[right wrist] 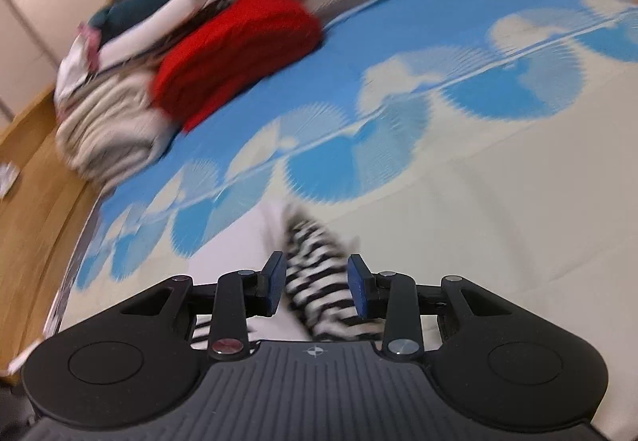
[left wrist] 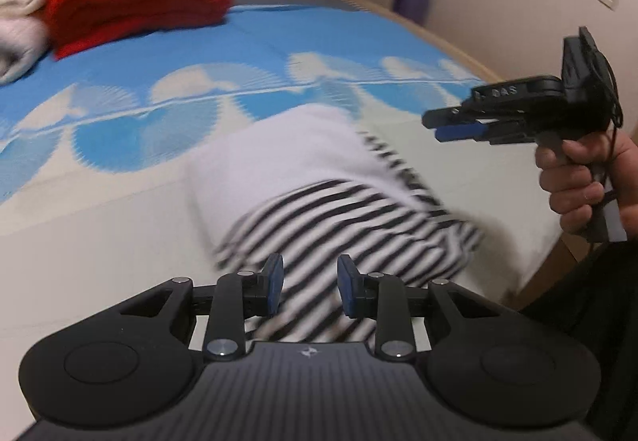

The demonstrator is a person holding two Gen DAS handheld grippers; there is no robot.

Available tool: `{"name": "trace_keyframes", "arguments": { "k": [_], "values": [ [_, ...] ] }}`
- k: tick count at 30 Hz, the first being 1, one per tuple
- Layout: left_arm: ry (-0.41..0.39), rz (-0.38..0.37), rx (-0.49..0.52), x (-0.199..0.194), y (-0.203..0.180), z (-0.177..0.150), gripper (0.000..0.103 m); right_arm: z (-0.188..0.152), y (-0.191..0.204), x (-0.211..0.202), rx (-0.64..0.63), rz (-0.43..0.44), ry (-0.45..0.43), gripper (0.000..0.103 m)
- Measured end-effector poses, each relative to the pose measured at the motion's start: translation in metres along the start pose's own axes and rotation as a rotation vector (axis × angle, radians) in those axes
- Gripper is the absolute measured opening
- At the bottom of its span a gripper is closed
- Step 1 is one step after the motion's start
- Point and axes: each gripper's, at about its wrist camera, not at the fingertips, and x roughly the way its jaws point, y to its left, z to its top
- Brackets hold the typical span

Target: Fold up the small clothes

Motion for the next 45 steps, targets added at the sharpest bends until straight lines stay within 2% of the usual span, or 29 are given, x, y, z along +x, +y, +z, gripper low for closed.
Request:
{"name": "trace_keyframes", "arguments": {
  "k": [1, 3, 5, 7, 9, 10, 12, 15, 16, 17, 18, 20, 24, 25, 26, 29, 33, 35, 36, 38, 40, 42, 45],
  "values": [
    [-0.007, 0.01, -0.019, -0.002, 0.009, -0.002, 0.05, -0.001, 0.006, 0.007, -0.002, 0.015, 0.019, 0.037],
    [-0.024, 0.03, -0.053, -0.008, 0.028, -0.009, 0.058, -0.001, 0.018, 0.025, 0.011, 0.043, 0.06, 0.037],
    [-0.028, 0.05, -0.119, -0.009, 0.041, -0.022, 0.058, -0.003, 0.025, 0.04, 0.014, 0.027, 0.085, 0.038],
    [0.001, 0.08, -0.209, -0.009, 0.047, -0.029, 0.058, -0.004, 0.031, 0.051, 0.01, -0.001, 0.106, 0.038],
    [-0.009, 0.037, -0.316, -0.009, 0.054, -0.025, 0.059, -0.008, 0.036, 0.061, 0.011, -0.031, 0.121, 0.038],
    [-0.02, 0.0, -0.345, -0.007, 0.055, -0.022, 0.063, -0.009, 0.037, 0.064, 0.014, -0.032, 0.129, 0.038],
    [-0.015, -0.038, -0.343, -0.002, 0.054, -0.018, 0.07, -0.013, 0.038, 0.07, 0.023, -0.023, 0.145, 0.038],
    [0.029, -0.032, -0.365, 0.013, 0.055, -0.019, 0.071, -0.018, 0.041, 0.079, 0.004, -0.028, 0.176, 0.037],
    [0.045, -0.038, -0.387, 0.018, 0.057, -0.02, 0.071, -0.021, 0.042, 0.083, 0.0, -0.036, 0.187, 0.027],
    [0.058, -0.048, -0.411, 0.025, 0.06, -0.02, 0.071, -0.024, 0.042, 0.084, -0.005, -0.041, 0.194, 0.006],
    [0.069, -0.057, -0.433, 0.029, 0.063, -0.02, 0.071, -0.025, 0.042, 0.083, -0.007, -0.041, 0.194, 0.002],
    [0.078, -0.068, -0.453, 0.035, 0.065, -0.022, 0.072, -0.023, 0.04, 0.074, 0.002, -0.037, 0.147, 0.001],
    [0.1, -0.108, -0.441, 0.046, 0.058, -0.023, 0.08, -0.006, 0.016, 0.024, 0.151, 0.002, -0.055, 0.0],
    [0.108, -0.114, -0.419, 0.047, 0.054, -0.021, 0.08, -0.005, 0.011, 0.016, 0.155, -0.016, -0.072, 0.0],
    [0.118, -0.105, -0.389, 0.049, 0.048, -0.02, 0.08, -0.006, 0.007, 0.013, 0.147, -0.056, -0.071, 0.0],
    [0.142, -0.052, -0.3, 0.057, 0.037, -0.019, 0.081, -0.012, 0.002, 0.026, 0.094, -0.158, 0.02, 0.0],
    [0.098, -0.084, -0.316, 0.051, 0.037, -0.016, 0.081, -0.019, 0.013, 0.051, -0.055, -0.243, 0.088, 0.0],
    [0.117, -0.082, -0.257, 0.057, 0.033, -0.018, 0.081, -0.022, 0.014, 0.056, -0.082, -0.268, 0.098, 0.0],
    [0.168, -0.055, -0.209, 0.069, 0.031, -0.024, 0.082, -0.022, 0.014, 0.058, -0.083, -0.278, 0.102, 0.0],
    [0.254, -0.051, -0.229, 0.086, 0.035, -0.034, 0.084, -0.024, 0.012, 0.066, -0.089, -0.303, 0.127, 0.0],
    [0.257, -0.072, -0.277, 0.086, 0.039, -0.035, 0.084, -0.028, 0.011, 0.076, -0.091, -0.317, 0.165, 0.0],
    [0.237, -0.067, -0.238, 0.079, 0.034, -0.029, 0.084, -0.032, 0.014, 0.084, -0.126, -0.345, 0.181, 0.0],
    [0.21, -0.082, -0.207, 0.071, 0.029, -0.025, 0.083, -0.033, 0.012, 0.084, -0.113, -0.336, 0.178, 0.0]
  ]
}}
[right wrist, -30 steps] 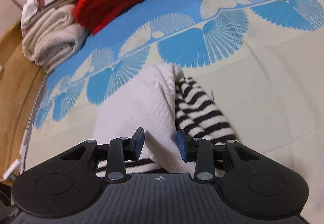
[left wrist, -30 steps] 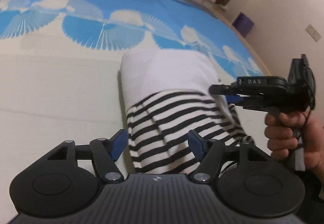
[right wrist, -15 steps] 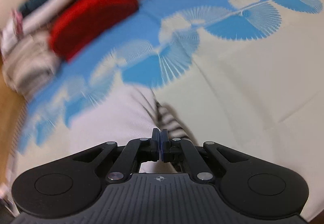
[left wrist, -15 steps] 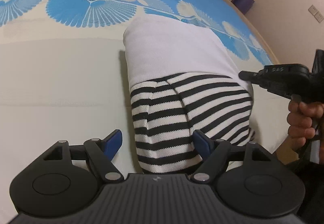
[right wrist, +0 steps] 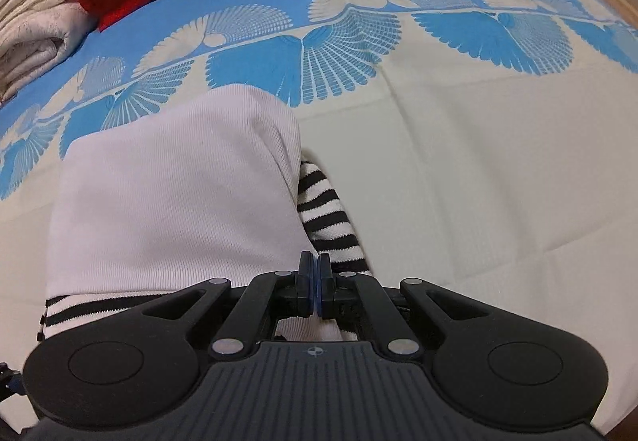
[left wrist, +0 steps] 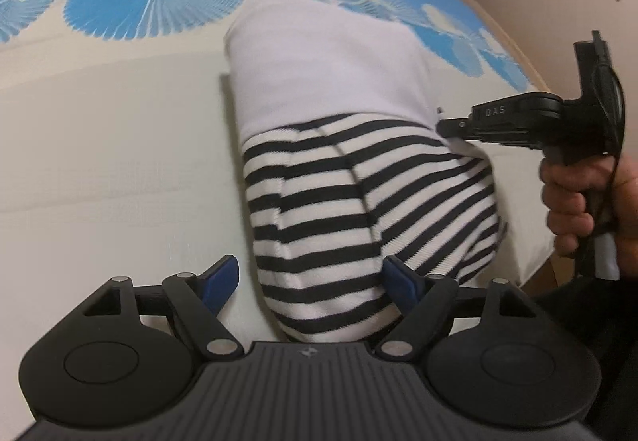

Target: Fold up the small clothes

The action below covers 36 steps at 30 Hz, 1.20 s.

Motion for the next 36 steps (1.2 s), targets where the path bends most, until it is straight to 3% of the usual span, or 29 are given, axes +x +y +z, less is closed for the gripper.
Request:
{"name": "trace_keyframes", "arguments": {
  "k": [4, 6, 7, 13, 17, 18, 19, 20, 22, 24, 26, 29, 33, 36],
  "values": [
    [0.021, 0.012, -0.018, 0.009, 0.004, -0.004, 0.084, 0.002, -0.017, -0.014, 0.112, 0.101, -0.028, 0.004],
    [0.027, 0.01, -0.024, 0.011, 0.005, -0.003, 0.084, 0.0, -0.029, -0.021, 0.172, 0.171, -0.017, 0.014],
    [0.028, 0.01, -0.026, 0.012, 0.004, -0.003, 0.084, -0.002, -0.034, -0.022, 0.191, 0.2, -0.004, 0.025],
    [0.02, 0.015, -0.023, 0.01, 0.0, 0.001, 0.084, -0.015, -0.045, -0.026, 0.178, 0.315, 0.064, 0.026],
    [-0.022, -0.012, -0.056, 0.004, 0.001, 0.003, 0.083, -0.027, -0.04, -0.028, 0.044, 0.284, 0.117, 0.026],
    [-0.043, -0.029, -0.078, 0.001, 0.003, 0.005, 0.083, -0.03, -0.039, -0.028, 0.015, 0.274, 0.127, 0.023],
    [-0.058, -0.047, -0.099, -0.002, 0.005, 0.006, 0.083, -0.034, -0.039, -0.03, -0.003, 0.264, 0.127, 0.009],
    [-0.06, -0.056, -0.111, -0.002, 0.007, 0.007, 0.083, -0.036, -0.04, -0.031, -0.019, 0.262, 0.123, 0.004],
    [-0.021, -0.028, -0.111, 0.004, 0.009, 0.007, 0.084, -0.039, -0.039, -0.039, -0.058, 0.266, 0.086, 0.003],
    [0.028, -0.023, -0.112, 0.012, 0.011, 0.003, 0.084, -0.04, -0.038, -0.049, -0.102, 0.214, 0.026, 0.003],
    [0.034, -0.032, -0.106, 0.012, 0.007, 0.004, 0.084, -0.039, -0.045, -0.052, -0.066, 0.174, 0.024, 0.002],
    [0.037, -0.006, -0.038, 0.011, -0.002, 0.005, 0.084, -0.041, -0.047, -0.042, -0.055, 0.131, 0.085, 0.002],
    [0.063, -0.035, -0.073, 0.01, 0.003, 0.013, 0.083, -0.041, -0.041, -0.028, -0.077, 0.128, 0.156, 0.003],
    [-0.001, -0.089, -0.131, -0.005, 0.019, 0.03, 0.083, -0.03, -0.048, -0.032, 0.004, 0.159, 0.12, 0.018]
  ]
}}
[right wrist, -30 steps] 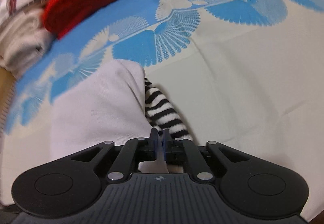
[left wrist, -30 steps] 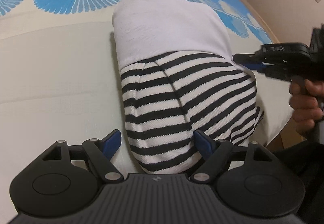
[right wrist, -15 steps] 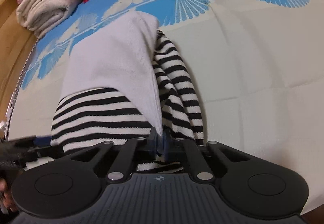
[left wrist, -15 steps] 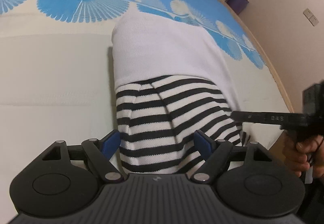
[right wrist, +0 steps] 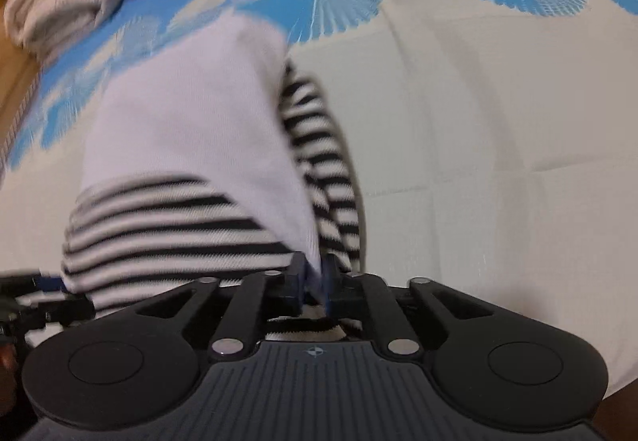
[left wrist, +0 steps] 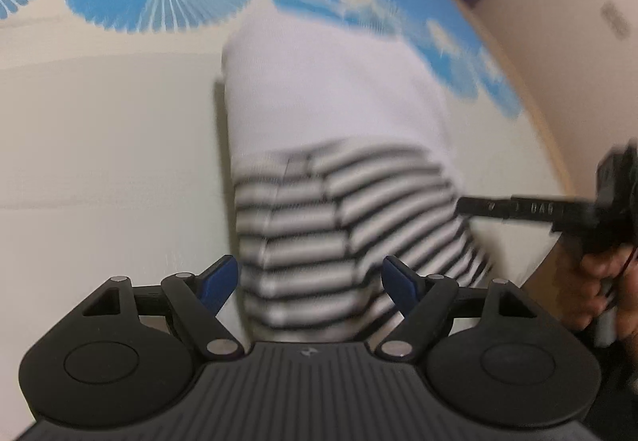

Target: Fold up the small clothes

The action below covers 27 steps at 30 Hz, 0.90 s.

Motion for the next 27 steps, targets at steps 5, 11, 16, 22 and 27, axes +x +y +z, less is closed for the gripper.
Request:
{"name": "trace_keyframes", "arguments": {
  "k": [5, 11, 16, 22, 27],
  "values": [
    [-0.061, -0.066, -0.207, 0.003, 0.04, 0.031, 0.083, 0.02, -0.002, -0.016, 0.071, 0.066, -0.184, 0.051],
    [-0.024, -0.107, -0.348, 0.047, 0.066, 0.045, 0.084, 0.034, 0.003, 0.028, 0.116, 0.093, -0.068, 0.061],
    [-0.026, -0.177, -0.409, 0.071, 0.078, 0.049, 0.085, 0.033, 0.002, 0.058, 0.165, 0.064, 0.001, 0.06],
    [-0.077, -0.13, -0.302, 0.079, 0.055, 0.056, 0.059, 0.034, 0.015, 0.057, 0.107, 0.067, -0.029, 0.028],
    [-0.126, -0.077, -0.189, 0.049, 0.032, 0.082, 0.041, 0.044, 0.014, 0.053, 0.152, 0.067, -0.067, 0.013]
  ]
}}
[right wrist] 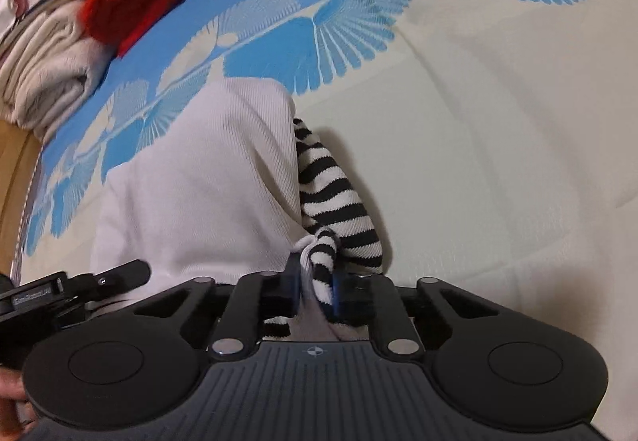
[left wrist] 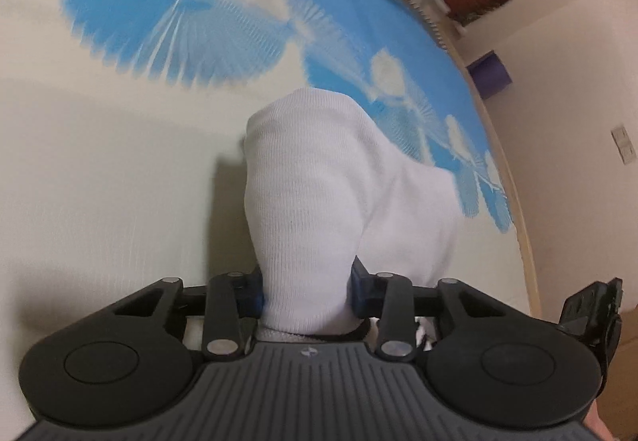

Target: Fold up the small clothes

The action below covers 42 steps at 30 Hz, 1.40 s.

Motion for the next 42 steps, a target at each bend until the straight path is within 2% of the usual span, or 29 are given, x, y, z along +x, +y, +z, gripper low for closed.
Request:
{"name": "trace_keyframes", "arguments": {
  "k": [2, 4, 9, 11, 12, 13, 15, 18, 20, 21, 23, 25, 27, 28, 30, 31, 32, 35, 38, 40, 42],
  "values": [
    [-0.051, 0.034, 0.088, -0.016, -0.013, 0.018, 0.041, 0.005, 0.01, -0.002, -0.002, 0.025, -0.033, 0.01],
    [-0.094, 0.061, 0.131, -0.028, -0.017, 0.038, 0.041, 0.013, 0.024, -0.003, -0.009, 0.068, -0.07, 0.008],
    [-0.141, 0.094, 0.202, -0.053, 0.002, 0.081, 0.043, 0.042, 0.064, 0.017, 0.016, 0.136, -0.146, 0.008],
    [-0.155, 0.134, 0.231, -0.06, 0.018, 0.094, 0.052, 0.053, 0.079, 0.029, 0.017, 0.149, -0.163, 0.008],
    [-0.163, 0.169, 0.234, -0.063, 0.025, 0.098, 0.06, 0.057, 0.086, 0.035, 0.018, 0.159, -0.163, 0.008],
    [-0.162, 0.218, 0.226, -0.067, 0.034, 0.099, 0.063, 0.06, 0.092, 0.041, 0.012, 0.161, -0.16, 0.008],
    [-0.117, 0.262, 0.204, -0.07, 0.046, 0.092, 0.063, 0.064, 0.105, 0.054, -0.022, 0.133, -0.147, 0.008],
    [-0.036, 0.233, 0.216, -0.065, 0.052, 0.065, 0.064, 0.067, 0.112, 0.071, -0.037, 0.069, -0.108, 0.008],
    [0.003, 0.257, 0.234, -0.054, 0.06, 0.048, 0.072, 0.069, 0.112, 0.075, -0.033, 0.019, -0.101, 0.008],
    [0.028, 0.261, 0.234, -0.049, 0.065, 0.044, 0.073, 0.067, 0.109, 0.076, -0.017, 0.015, -0.094, 0.008],
    [0.028, 0.247, 0.198, -0.055, 0.07, 0.047, 0.072, 0.065, 0.106, 0.077, 0.007, 0.019, -0.082, 0.009],
    [-0.03, 0.233, 0.206, -0.074, 0.062, 0.049, 0.07, 0.063, 0.107, 0.075, 0.0, 0.025, -0.081, 0.009],
    [-0.049, 0.21, 0.236, -0.084, 0.059, 0.049, 0.07, 0.061, 0.106, 0.067, -0.005, 0.028, -0.095, 0.013],
    [-0.032, 0.212, 0.244, -0.084, 0.059, 0.046, 0.07, 0.06, 0.105, 0.064, 0.0, 0.033, -0.094, 0.016],
    [0.057, 0.272, 0.262, -0.07, 0.064, 0.037, 0.073, 0.057, 0.101, 0.056, 0.0, 0.056, -0.076, 0.018],
    [0.096, 0.301, 0.25, -0.064, 0.068, 0.032, 0.075, 0.055, 0.099, 0.052, -0.007, 0.058, -0.071, 0.022],
    [0.101, 0.312, 0.219, -0.063, 0.071, 0.03, 0.075, 0.052, 0.098, 0.048, -0.019, 0.054, -0.069, 0.025],
    [0.073, 0.33, 0.205, -0.08, 0.06, 0.027, 0.075, 0.041, 0.091, 0.047, -0.046, 0.063, -0.005, 0.03],
    [0.016, 0.387, 0.231, -0.106, 0.044, 0.016, 0.073, 0.029, 0.085, 0.055, -0.098, -0.013, 0.086, 0.028],
    [-0.04, 0.413, 0.271, -0.128, 0.029, 0.006, 0.079, 0.022, 0.08, 0.05, -0.108, -0.12, 0.074, 0.019],
    [-0.113, 0.442, 0.319, -0.147, 0.009, -0.004, 0.085, 0.02, 0.073, 0.031, -0.064, -0.173, 0.002, 0.019]
  ]
}}
